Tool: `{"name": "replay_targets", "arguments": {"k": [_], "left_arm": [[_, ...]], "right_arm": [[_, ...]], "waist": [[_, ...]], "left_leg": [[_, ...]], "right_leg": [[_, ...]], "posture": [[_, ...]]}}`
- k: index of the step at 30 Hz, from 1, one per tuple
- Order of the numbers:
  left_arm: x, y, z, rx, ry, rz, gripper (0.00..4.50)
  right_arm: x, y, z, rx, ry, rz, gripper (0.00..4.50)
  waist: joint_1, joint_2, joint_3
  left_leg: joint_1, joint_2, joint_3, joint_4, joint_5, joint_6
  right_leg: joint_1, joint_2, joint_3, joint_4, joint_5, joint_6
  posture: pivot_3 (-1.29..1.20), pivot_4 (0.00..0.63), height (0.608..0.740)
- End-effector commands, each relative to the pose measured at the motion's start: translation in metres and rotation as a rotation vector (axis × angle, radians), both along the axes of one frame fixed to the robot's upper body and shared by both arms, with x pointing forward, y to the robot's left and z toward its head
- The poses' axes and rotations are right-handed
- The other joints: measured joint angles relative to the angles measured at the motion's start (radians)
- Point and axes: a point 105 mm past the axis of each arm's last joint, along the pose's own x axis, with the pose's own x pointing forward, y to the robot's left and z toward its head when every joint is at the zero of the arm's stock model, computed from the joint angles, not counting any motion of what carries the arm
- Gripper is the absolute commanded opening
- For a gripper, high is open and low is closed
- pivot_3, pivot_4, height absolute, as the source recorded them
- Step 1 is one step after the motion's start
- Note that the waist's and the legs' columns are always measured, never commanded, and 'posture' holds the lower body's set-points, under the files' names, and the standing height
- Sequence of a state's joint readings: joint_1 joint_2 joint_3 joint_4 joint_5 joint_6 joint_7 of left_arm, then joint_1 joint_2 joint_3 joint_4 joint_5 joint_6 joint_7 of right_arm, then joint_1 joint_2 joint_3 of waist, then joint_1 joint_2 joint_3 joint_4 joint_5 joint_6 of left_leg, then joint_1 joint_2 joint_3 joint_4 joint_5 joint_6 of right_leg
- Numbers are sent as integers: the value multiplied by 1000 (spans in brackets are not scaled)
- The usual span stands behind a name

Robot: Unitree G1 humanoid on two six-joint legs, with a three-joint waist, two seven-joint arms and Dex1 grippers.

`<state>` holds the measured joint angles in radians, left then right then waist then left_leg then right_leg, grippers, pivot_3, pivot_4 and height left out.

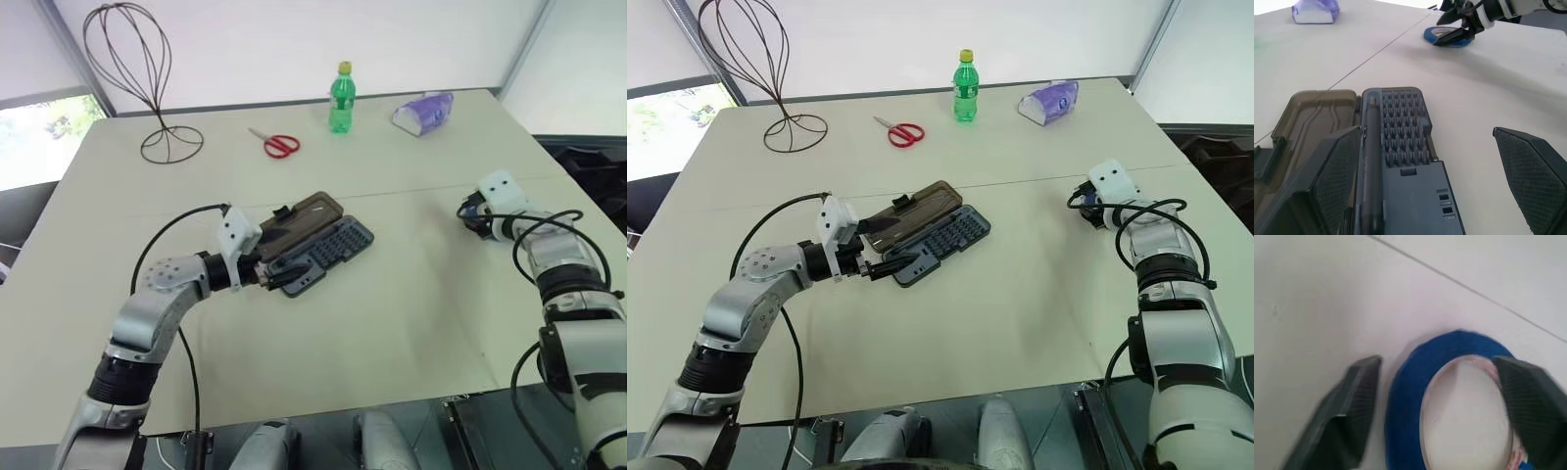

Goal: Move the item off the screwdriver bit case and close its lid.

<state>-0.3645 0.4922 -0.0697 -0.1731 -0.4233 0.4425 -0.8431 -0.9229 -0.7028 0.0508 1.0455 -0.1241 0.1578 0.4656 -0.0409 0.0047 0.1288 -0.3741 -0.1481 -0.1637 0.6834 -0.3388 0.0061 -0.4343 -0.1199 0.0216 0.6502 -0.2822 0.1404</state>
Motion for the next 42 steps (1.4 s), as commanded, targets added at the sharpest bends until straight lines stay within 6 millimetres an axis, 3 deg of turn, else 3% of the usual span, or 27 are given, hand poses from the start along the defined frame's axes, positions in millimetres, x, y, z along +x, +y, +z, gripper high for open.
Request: {"name": "replay_targets", "arguments": {"k": [1,4,7,10,12,15,19,23,28,35,38,42], "left_arm": [[-1,2,10,-12,-51,7,4500],[0,8,10,-1,-58,27,4500],[12,24,13,14,-79,97,4500],[35,44,19,9,-109,209,4500],[57,57,24,18,-142,310,4500],[81,62,24,32,-133,335,4500],[110,59,16,139,-134,320,4500],[127,60,0,221,-51,327,4500],[126,64,-26,331,62,308,4500],[119,57,-52,495,121,238,4500],[117,53,-56,518,137,211,3611],[113,47,-60,546,166,159,1564]], "right_arm": [[-1,-17,23,-42,-49,-50,4402],[-9,-28,37,-108,-42,-45,4402],[-22,-27,80,-163,-121,-25,4402],[-36,1,118,-124,-192,50,4402],[-44,37,130,-32,-196,172,4402],[-59,103,131,136,-172,406,4402],[-71,162,124,316,-145,571,4402],[-81,187,108,376,-119,605,4402],[-101,211,95,437,-92,641,4402],[-110,219,88,501,-92,606,4402],[-112,218,86,511,-98,590,4500],[-112,215,84,526,-107,555,4500]], "waist": [[1,0,0],[3,1,0],[6,2,1],[3,3,1],[1,3,1],[1,1,0],[13,0,0],[33,-2,0],[22,-2,0],[22,-5,-1],[23,-5,-1],[23,-5,-2]], "left_leg": [[0,0,0,0,0,0],[0,0,0,0,0,0],[-1,-1,0,0,0,0],[-1,0,0,0,0,0],[-1,1,1,0,0,0],[-1,1,0,1,0,0],[-1,-1,0,2,0,0],[-3,-3,-3,4,0,0],[-18,-9,-5,16,0,1],[-18,-10,-5,17,0,1],[-18,-11,-5,17,0,1],[-18,-11,-5,17,0,2]], "right_leg": [[0,0,0,0,0,0],[0,0,0,0,0,0],[-1,0,0,0,0,0],[-2,0,0,1,0,0],[-2,0,0,1,0,0],[0,0,0,1,0,0],[0,-1,-1,1,0,0],[-2,-3,-4,4,0,0],[-15,-8,-4,16,0,0],[-16,-10,-4,18,0,0],[-15,-10,-4,19,0,0],[-15,-10,-4,19,0,0]], "posture": [[0,150,740],[0,150,740],[0,150,740],[0,150,740],[0,150,740],[0,150,740],[0,150,740],[0,150,740],[0,150,740],[0,150,740],[0,150,740],[0,150,740]]}}
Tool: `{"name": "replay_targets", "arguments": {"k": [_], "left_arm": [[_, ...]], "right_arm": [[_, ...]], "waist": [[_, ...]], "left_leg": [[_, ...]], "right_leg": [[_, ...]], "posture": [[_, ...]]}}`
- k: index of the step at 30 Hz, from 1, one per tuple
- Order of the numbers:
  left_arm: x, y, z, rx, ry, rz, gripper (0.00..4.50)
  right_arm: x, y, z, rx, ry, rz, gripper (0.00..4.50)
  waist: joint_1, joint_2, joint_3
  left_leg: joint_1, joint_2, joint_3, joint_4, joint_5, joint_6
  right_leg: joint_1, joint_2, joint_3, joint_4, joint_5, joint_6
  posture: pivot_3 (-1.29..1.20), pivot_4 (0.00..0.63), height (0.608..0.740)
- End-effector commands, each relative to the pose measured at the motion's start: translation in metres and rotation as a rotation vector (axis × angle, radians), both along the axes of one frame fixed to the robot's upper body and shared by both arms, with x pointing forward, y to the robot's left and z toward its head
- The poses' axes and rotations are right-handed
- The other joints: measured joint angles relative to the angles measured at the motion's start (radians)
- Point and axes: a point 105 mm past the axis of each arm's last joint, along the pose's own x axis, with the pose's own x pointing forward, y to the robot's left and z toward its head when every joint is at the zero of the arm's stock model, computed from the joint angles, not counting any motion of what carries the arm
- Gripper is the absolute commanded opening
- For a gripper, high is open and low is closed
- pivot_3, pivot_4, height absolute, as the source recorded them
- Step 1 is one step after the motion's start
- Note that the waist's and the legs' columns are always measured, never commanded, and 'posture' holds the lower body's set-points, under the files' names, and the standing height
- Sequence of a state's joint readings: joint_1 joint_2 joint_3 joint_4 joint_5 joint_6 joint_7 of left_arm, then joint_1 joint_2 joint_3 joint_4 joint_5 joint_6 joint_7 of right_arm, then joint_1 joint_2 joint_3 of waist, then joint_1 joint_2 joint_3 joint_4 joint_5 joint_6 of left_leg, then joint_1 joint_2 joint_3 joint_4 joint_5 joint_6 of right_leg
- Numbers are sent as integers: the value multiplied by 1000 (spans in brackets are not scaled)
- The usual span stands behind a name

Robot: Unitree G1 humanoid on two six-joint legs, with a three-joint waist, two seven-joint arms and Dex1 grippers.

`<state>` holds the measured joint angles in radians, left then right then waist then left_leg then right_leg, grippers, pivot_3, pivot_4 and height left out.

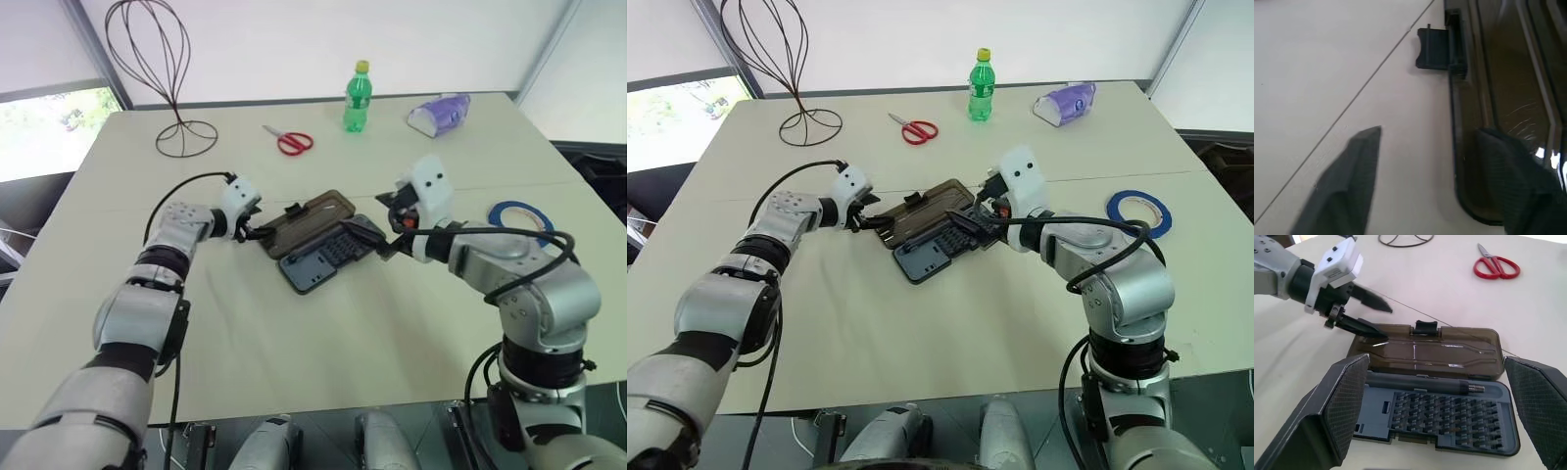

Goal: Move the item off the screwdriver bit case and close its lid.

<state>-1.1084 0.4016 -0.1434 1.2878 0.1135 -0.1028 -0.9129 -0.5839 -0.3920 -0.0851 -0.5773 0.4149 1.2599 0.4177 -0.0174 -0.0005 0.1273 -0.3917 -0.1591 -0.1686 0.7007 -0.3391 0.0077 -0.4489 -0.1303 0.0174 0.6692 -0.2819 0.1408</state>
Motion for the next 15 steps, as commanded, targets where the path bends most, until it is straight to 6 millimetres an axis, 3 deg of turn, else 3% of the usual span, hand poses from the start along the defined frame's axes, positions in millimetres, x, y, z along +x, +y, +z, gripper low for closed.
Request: {"name": "replay_targets", "arguments": {"k": [1,3,9,15], "left_arm": [[-11,3,-24,93,107,-33,1015],[-13,2,-27,106,130,-56,78],[-20,3,-31,203,144,-141,78],[-21,-8,-10,322,-1,-344,78]], "right_arm": [[-5,-2,11,25,-55,-20,4500],[-6,-4,8,28,-51,-37,4500],[-11,-19,1,48,-18,-64,4500],[-49,-46,-17,-78,67,84,4500]], "waist": [[0,0,0],[0,-1,-1],[0,-1,-2],[3,-2,-2]], "left_leg": [[0,0,0,0,0,0],[1,0,0,0,0,0],[1,-1,0,0,0,0],[1,-1,0,-1,-1,2]], "right_leg": [[0,0,0,1,0,0],[0,0,0,4,0,0],[0,-1,0,5,0,0],[0,-2,-1,4,0,0]], "posture": [[0,150,740],[0,150,740],[0,150,740],[0,150,740]]}}
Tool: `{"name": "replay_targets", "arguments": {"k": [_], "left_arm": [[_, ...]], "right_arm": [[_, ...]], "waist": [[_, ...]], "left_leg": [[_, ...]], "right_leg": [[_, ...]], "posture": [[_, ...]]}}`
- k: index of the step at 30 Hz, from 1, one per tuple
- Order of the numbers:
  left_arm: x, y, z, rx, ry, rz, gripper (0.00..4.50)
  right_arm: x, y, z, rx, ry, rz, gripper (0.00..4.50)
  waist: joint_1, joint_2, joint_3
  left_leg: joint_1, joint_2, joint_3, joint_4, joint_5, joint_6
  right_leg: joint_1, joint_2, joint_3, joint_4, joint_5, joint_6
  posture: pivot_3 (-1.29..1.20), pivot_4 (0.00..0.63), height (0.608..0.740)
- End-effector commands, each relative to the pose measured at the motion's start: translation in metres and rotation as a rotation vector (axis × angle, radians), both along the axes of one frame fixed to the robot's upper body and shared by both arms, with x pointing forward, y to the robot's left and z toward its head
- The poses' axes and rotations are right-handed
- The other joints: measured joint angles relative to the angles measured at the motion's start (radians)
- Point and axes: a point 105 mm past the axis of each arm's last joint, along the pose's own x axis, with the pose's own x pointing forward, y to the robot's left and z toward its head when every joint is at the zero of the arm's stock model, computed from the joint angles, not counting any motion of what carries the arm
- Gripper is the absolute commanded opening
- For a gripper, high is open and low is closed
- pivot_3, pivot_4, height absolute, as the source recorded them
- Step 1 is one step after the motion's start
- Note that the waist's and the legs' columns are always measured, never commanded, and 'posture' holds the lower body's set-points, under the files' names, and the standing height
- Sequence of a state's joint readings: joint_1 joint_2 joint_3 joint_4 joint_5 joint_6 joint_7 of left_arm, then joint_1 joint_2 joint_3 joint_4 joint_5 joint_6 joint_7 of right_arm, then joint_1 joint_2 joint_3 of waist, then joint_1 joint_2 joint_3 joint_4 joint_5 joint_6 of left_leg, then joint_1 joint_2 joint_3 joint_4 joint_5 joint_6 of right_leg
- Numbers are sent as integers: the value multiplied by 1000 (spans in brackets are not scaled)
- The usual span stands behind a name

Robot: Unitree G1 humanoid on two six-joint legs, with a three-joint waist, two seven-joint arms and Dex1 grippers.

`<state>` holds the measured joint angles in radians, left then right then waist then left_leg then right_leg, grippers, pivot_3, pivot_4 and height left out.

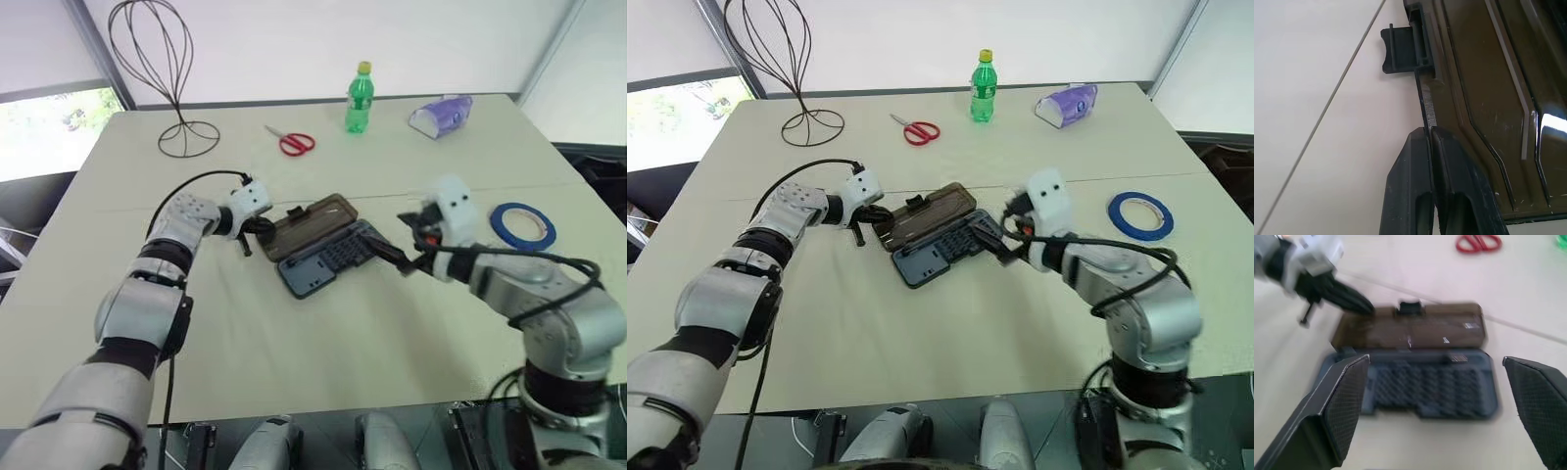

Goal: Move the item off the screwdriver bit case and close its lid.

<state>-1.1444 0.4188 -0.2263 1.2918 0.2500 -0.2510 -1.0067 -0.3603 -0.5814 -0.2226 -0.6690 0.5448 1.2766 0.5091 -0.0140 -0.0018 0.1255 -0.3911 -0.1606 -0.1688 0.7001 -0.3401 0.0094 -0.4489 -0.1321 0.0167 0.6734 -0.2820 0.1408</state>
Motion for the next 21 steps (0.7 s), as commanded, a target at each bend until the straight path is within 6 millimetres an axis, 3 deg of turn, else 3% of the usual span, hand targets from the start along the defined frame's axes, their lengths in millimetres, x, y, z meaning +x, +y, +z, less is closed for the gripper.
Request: {"name": "replay_targets", "arguments": {"k": [1,5,11,21], "left_arm": [[-16,-5,-9,118,37,-183,78],[-27,-18,7,164,-14,-389,78],[-37,-34,13,130,-22,-512,78],[-41,-21,4,165,20,-508,78]], "right_arm": [[-26,-5,8,-34,-21,132,4500],[-46,-23,3,-85,36,197,4500],[-50,-21,6,-82,23,250,4500],[-44,-20,-1,-98,23,255,4500]], "waist": [[0,0,0],[2,-3,2],[3,-5,2],[3,-5,2]], "left_leg": [[0,0,0,0,0,0],[-1,0,1,0,0,0],[0,0,1,2,0,0],[0,1,0,2,0,0]], "right_leg": [[0,0,0,0,0,0],[0,0,-1,-2,0,0],[3,0,-2,-7,0,0],[3,0,-2,-7,0,0]], "posture": [[0,150,740],[0,150,740],[0,150,740],[0,150,740]]}}
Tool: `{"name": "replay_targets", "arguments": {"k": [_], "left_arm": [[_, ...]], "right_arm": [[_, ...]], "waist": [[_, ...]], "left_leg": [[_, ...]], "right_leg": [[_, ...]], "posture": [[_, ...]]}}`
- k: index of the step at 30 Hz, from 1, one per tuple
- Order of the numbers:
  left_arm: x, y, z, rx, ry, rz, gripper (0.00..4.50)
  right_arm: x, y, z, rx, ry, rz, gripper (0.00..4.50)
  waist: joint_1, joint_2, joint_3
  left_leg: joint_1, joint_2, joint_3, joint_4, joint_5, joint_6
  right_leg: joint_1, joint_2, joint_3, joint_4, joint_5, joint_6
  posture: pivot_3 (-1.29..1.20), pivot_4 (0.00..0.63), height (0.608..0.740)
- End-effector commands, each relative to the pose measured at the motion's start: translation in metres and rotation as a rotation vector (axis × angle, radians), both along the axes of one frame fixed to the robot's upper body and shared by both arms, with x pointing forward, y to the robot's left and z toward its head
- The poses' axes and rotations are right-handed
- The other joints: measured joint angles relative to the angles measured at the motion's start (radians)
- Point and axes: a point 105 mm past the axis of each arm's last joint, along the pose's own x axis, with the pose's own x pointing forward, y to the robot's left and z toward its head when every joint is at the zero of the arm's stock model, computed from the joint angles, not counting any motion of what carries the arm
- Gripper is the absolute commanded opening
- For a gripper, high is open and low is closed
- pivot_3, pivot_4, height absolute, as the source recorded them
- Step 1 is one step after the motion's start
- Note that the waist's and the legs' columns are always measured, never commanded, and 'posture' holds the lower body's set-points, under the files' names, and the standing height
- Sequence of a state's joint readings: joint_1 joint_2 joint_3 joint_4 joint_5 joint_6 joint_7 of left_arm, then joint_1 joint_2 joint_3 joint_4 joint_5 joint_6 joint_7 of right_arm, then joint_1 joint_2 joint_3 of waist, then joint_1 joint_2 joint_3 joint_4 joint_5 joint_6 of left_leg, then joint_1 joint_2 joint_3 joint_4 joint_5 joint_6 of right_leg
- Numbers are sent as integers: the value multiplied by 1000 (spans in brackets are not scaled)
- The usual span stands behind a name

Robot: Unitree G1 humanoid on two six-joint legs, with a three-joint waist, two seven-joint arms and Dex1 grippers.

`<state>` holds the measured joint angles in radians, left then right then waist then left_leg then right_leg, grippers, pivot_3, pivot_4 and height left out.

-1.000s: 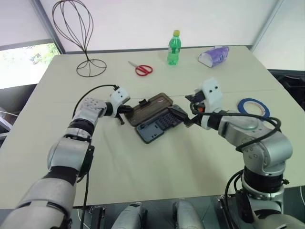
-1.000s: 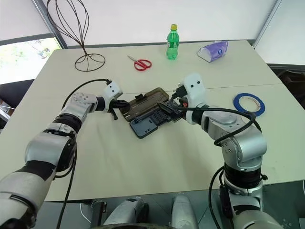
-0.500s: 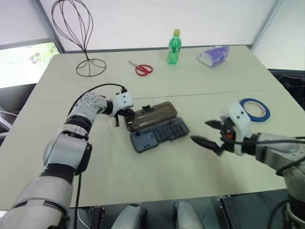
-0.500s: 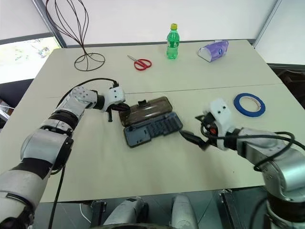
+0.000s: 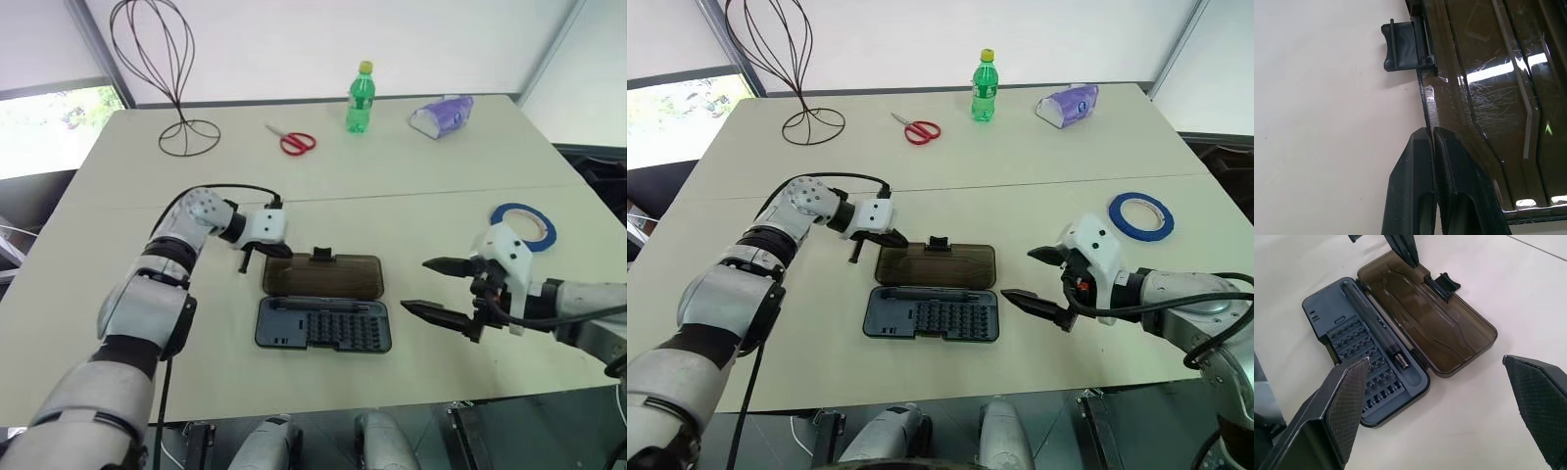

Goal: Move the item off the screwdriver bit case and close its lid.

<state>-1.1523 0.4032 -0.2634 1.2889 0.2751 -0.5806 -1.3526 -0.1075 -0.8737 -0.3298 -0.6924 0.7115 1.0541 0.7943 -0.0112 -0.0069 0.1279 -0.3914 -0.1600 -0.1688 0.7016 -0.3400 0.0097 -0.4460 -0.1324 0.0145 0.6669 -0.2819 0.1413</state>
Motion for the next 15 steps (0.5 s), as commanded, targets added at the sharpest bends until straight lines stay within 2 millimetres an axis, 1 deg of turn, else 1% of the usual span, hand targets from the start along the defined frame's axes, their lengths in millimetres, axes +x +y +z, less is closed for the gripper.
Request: {"name": "replay_targets", "arguments": {"k": [1,14,15], "left_arm": [[0,10,3,34,-4,-1,78],[-2,20,2,24,40,40,78],[-1,20,2,21,37,48,342]], "right_arm": [[3,-1,4,-14,-41,2,4500],[12,1,-2,-12,-47,11,4500],[12,1,-2,-13,-47,12,4500]], "waist": [[0,0,0],[-1,0,0],[-1,0,0]], "left_leg": [[0,0,0,0,0,0],[0,0,0,0,0,0],[0,0,0,0,0,0]], "right_leg": [[0,0,0,0,0,0],[0,0,-1,0,0,0],[0,0,-1,0,0,0]], "posture": [[0,150,740],[0,150,740],[0,150,740]]}}
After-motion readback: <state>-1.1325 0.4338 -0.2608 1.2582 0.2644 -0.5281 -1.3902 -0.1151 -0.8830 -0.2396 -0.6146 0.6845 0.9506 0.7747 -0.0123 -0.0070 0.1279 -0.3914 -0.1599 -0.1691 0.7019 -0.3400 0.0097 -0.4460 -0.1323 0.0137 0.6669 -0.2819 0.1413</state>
